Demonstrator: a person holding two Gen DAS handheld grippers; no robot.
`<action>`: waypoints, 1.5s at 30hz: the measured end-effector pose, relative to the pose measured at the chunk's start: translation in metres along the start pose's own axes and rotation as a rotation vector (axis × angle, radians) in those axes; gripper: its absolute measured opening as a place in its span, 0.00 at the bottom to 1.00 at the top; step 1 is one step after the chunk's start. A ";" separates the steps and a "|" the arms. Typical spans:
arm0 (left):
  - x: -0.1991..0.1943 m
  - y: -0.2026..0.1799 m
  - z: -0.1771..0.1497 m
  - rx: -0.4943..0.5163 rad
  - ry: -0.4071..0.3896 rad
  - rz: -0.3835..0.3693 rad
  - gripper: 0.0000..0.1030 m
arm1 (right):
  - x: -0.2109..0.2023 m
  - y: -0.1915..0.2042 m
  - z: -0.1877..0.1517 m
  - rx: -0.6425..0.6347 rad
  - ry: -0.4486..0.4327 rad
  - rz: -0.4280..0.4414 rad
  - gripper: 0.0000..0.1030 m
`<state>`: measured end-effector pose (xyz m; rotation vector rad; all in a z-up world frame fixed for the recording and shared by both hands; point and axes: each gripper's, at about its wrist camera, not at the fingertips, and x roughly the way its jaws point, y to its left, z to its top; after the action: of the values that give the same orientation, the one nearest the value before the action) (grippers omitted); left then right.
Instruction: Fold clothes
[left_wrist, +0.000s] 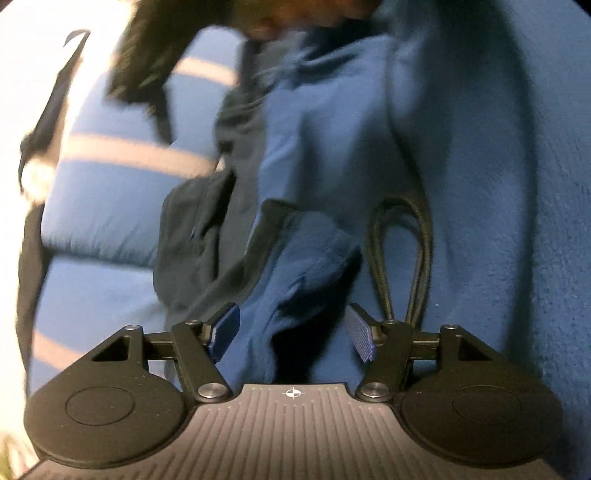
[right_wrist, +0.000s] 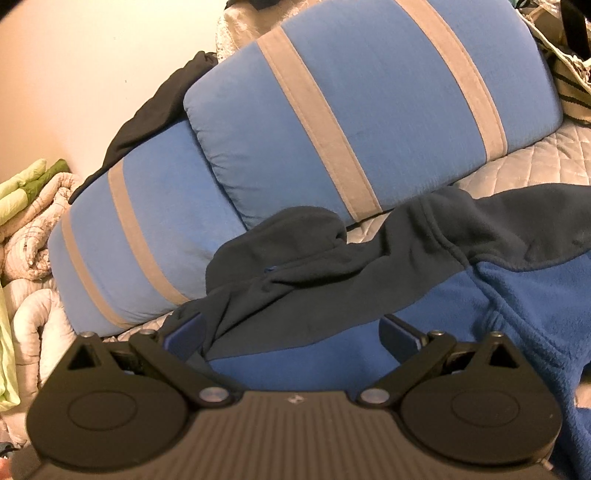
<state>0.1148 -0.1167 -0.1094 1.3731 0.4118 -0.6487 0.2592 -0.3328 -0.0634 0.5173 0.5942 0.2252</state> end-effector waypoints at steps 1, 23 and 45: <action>0.002 -0.005 0.002 0.041 -0.001 0.007 0.60 | 0.000 0.001 0.000 -0.010 -0.003 -0.006 1.00; -0.052 0.135 -0.041 -0.591 -0.088 0.139 0.08 | 0.003 0.006 -0.003 -0.100 -0.027 -0.082 1.00; -0.218 0.107 -0.356 -1.734 0.101 0.838 0.08 | -0.011 0.021 -0.006 -0.170 -0.060 -0.007 1.00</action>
<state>0.0529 0.2794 0.0480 -0.1846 0.2666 0.5060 0.2458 -0.3159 -0.0513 0.3567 0.5130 0.2503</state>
